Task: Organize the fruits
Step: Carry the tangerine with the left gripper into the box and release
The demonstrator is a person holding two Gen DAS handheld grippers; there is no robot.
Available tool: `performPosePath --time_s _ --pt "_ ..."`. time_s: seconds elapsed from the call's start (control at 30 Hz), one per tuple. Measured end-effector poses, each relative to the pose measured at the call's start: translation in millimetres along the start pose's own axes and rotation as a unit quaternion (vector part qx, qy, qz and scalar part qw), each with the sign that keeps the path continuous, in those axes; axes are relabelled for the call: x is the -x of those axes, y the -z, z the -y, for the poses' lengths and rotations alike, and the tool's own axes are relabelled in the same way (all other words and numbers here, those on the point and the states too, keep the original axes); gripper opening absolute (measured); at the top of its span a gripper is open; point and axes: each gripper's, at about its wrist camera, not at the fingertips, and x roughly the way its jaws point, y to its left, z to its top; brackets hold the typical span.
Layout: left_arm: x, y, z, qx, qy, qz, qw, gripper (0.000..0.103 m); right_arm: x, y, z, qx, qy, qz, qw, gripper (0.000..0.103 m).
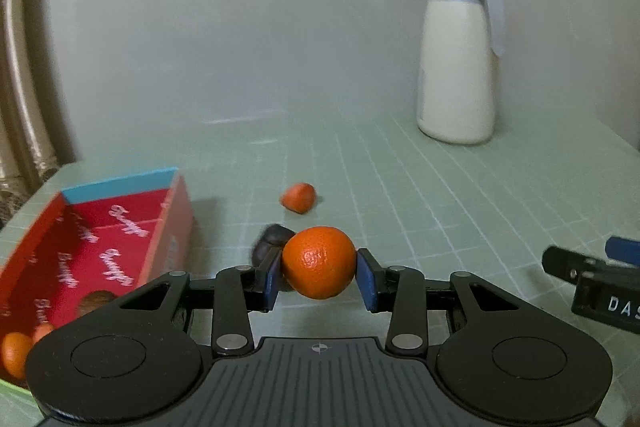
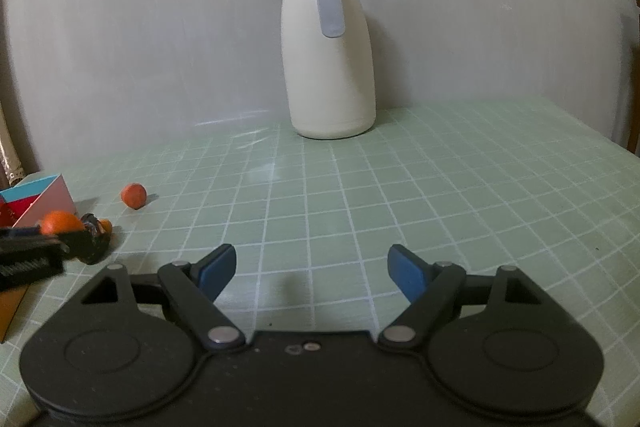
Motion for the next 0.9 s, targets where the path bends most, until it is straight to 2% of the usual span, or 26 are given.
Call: performPosePath --time_s 0.23,0.33,0.6,0.77,0.9 --pt "19 0 -45 0.025 -0.058 0.021 0.9978 0.04 3 2 -4 0.005 -0.005 0.001 1.0 0.083" --pt "22 3 -71 0.043 -0.089 0.018 0.9949 0.04 2 2 -6 0.01 -0.008 0.0 1.0 0.083" --pt "15 19 -121 0.087 -0.144 -0.004 0.9857 0.04 2 4 -16 0.023 -0.013 0.0 1.0 0.083" --pt "7 30 -140 0.111 -0.162 -0.029 0.9802 0.04 0 6 -22 0.033 -0.016 -0.002 0.999 0.083" --pt "4 35 -153 0.132 -0.159 -0.04 0.9775 0.04 -1 7 -25 0.039 -0.017 -0.002 0.999 0.083"
